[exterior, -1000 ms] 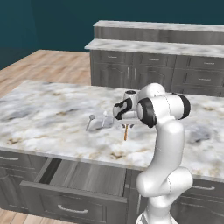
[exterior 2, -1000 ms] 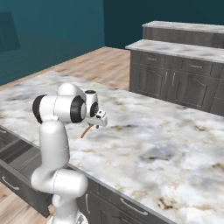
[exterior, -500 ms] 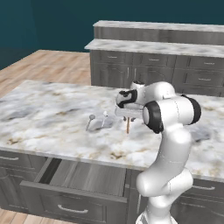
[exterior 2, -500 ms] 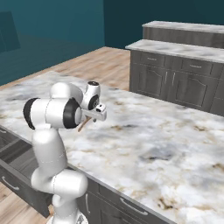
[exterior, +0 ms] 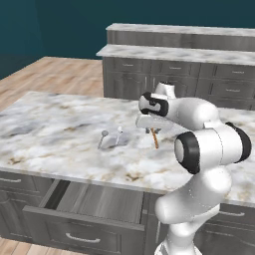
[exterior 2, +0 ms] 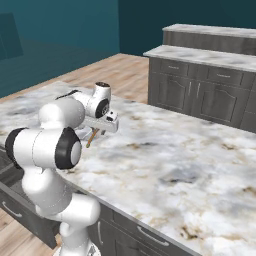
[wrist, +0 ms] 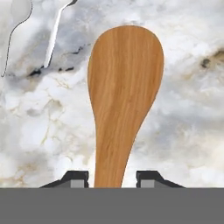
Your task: Organize the utensils by type. Pick up the wooden spoons from the counter and place them in the open cabinet. Then pick up the metallic utensils from the counter and place them in the open drawer.
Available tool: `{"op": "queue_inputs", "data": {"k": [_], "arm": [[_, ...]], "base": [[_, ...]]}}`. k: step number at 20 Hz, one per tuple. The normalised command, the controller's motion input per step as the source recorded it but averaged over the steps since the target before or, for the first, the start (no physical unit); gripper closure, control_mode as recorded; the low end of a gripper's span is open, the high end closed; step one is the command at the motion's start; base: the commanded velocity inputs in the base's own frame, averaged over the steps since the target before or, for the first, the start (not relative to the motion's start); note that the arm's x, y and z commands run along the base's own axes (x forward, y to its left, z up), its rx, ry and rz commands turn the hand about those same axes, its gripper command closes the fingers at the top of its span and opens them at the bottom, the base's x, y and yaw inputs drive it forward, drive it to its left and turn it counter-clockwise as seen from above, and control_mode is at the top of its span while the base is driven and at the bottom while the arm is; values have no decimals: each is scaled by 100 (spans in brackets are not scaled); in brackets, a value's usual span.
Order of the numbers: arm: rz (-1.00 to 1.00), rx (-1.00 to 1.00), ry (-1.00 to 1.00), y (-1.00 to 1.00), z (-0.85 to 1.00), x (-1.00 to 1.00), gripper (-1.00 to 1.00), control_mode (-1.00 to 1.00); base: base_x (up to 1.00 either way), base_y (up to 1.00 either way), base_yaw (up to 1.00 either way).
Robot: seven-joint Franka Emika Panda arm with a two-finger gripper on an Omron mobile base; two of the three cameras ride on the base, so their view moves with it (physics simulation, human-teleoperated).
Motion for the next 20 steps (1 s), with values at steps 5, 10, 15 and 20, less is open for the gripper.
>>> {"op": "queue_inputs", "data": {"k": [5,10,15,20], "arm": [[21,0,0,0,51,-71,100,-100],[22,-1,0,0,43,-74,100,-100],[40,-16,0,0,30,-77,100,-100],[38,-15,-2,0,22,-87,100,-100]], "base": [[0,0,0],[0,0,0],[0,0,0],[0,0,0]]}}
